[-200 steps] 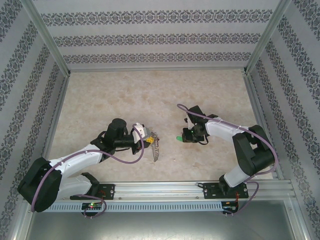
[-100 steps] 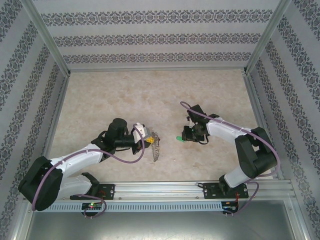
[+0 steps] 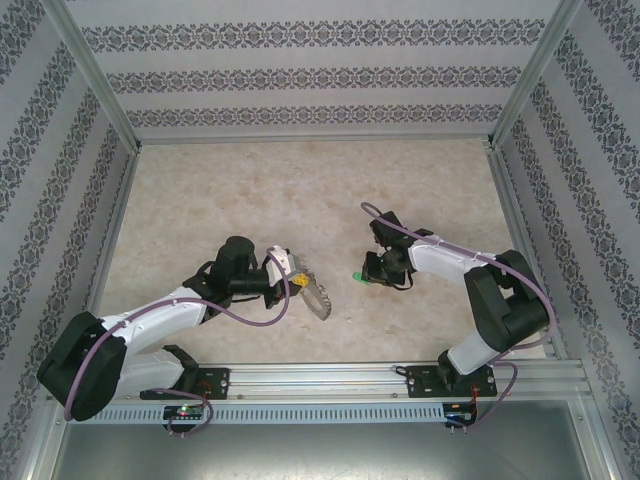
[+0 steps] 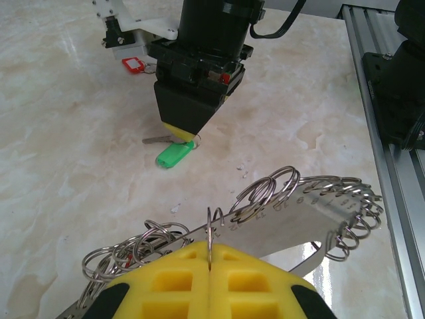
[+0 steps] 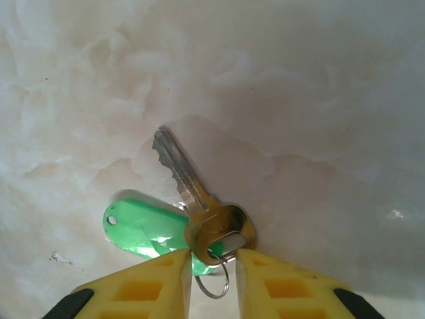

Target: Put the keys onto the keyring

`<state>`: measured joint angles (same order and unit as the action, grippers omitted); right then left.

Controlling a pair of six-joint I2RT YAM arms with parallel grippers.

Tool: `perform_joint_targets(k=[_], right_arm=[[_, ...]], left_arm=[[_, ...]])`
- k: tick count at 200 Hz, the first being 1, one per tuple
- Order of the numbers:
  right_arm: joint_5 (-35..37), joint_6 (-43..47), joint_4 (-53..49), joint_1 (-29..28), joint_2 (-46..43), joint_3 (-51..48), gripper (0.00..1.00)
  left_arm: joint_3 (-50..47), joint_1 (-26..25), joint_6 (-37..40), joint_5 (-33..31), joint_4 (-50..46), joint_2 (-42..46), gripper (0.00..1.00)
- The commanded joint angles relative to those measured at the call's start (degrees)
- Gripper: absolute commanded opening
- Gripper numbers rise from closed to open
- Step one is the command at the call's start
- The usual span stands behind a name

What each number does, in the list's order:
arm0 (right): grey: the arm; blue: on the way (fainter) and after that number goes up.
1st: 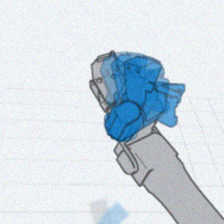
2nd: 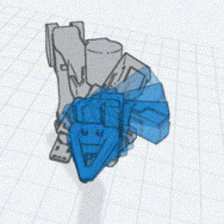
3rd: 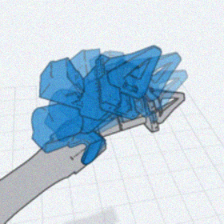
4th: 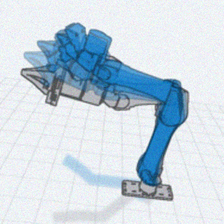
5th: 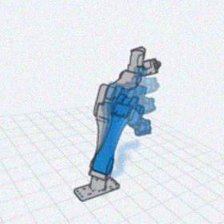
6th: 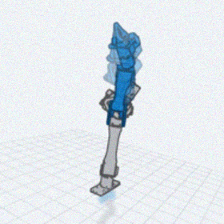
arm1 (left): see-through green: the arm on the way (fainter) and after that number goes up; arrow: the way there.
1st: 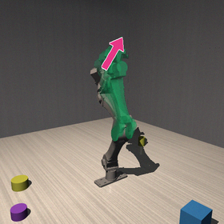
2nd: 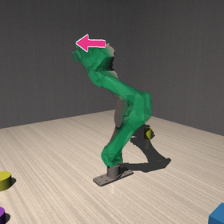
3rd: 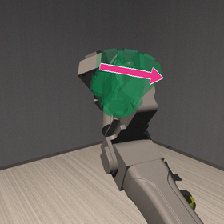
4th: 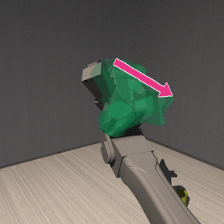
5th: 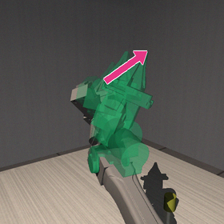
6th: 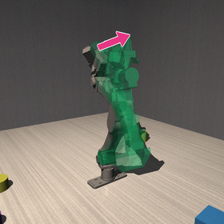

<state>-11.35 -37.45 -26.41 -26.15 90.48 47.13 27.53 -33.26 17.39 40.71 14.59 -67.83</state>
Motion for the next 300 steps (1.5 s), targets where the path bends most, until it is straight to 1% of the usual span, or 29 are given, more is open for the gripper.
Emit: perform_joint_targets(k=[1,33,50,81,111,136,151,158,199,226,244,273,300], right_arm=[[1.78,-1.76,-0.48,-0.78,0.58,-0.26,0.26],[1.73,-2.29,0.26,-0.83,1.17,-0.53,0.25],[1.44,-2.28,0.82,-0.91,1.28,-0.53,0.18],[1.92,-2.43,0.53,-0.92,0.81,-0.47,0.17],[3.73,-1.52,-0.24,-0.93,-0.02,-0.62,0.11],[4.87,0.79,-1.67,-0.76,-0.14,0.03,0.06],[5.32,3.63,-2.75,-0.81,-0.04,0.69,0.05],[5.45,5.66,-3.33,-0.98,0.14,1.06,0.03],[9.36,12.35,-7.52,-1.10,0.77,2.65,0.02],[10.13,15.85,-7.98,-1.18,0.15,3.07,0.06],[8.62,15.32,-8.24,-0.84,0.16,3.53,0.12],[6.92,8.97,-6.95,-0.07,-0.64,2.46,0.25],[4.82,1.87,-2.63,0.75,-2.27,-0.91,0.29]], left_arm=[[0.73,0.60,0.90,1.10,0.44,0.48,0.00],[0.82,0.65,0.87,1.22,0.61,0.22,0.00],[0.94,0.61,0.85,1.21,0.52,0.16,0.00],[0.92,0.62,0.85,1.26,0.43,0.17,0.00],[0.95,0.64,0.89,1.22,0.26,0.33,0.00],[1.03,0.57,0.98,1.09,0.09,0.34,0.00],[1.06,0.63,1.02,1.21,-0.09,0.37,0.00],[1.06,0.65,1.15,1.15,-0.17,0.25,0.00],[1.04,0.61,1.23,1.18,-0.28,0.17,0.00],[1.10,0.65,1.14,1.21,-0.35,0.27,0.00],[1.21,0.58,1.24,1.30,-0.43,0.26,0.00],[1.54,0.64,1.34,1.29,-0.70,0.03,0.00],[1.72,0.65,1.50,1.50,-0.94,0.02,0.00]])
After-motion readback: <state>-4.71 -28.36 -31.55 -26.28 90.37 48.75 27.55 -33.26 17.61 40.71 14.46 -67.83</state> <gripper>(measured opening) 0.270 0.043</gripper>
